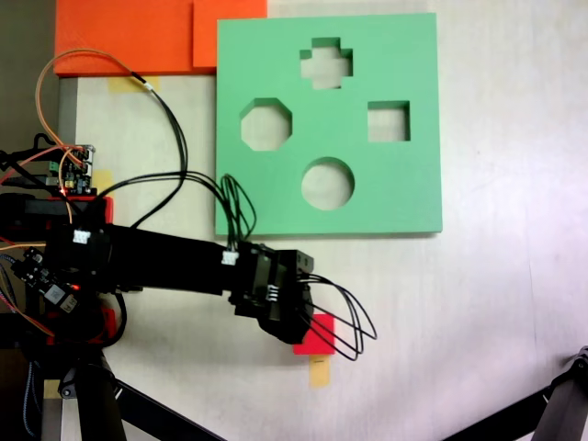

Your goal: Put the square block into the corresponding hole

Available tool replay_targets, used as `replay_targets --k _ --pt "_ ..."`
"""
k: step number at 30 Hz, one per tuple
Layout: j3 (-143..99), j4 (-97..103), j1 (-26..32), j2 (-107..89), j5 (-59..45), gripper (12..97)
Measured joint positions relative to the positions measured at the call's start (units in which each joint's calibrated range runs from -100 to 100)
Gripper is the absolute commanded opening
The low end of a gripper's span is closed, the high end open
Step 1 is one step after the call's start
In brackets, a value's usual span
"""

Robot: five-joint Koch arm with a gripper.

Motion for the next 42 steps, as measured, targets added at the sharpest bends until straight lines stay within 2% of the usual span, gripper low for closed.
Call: replay_targets --k 1,2,4,26,27,30,31,37,42 --pt "-0.1 0.0 -0.1 0.0 0.0 65.7" --pt "-0.2 0.0 -0.2 0.0 0.0 76.2" --pt "-1.7 0.0 -0.3 0.4 0.0 85.2" --pt "-7.6 12.4 -3.6 27.4 -3.4 84.8" --pt "-7.6 12.9 -3.6 28.9 -3.5 82.0" --pt "-7.6 14.3 -3.8 32.3 -3.5 50.5" --pt "-7.6 14.6 -4.0 32.1 -3.5 46.5" --pt "-7.9 14.6 -3.9 31.6 -3.6 42.9" --pt "-8.1 14.5 -3.9 32.0 -3.6 31.1"
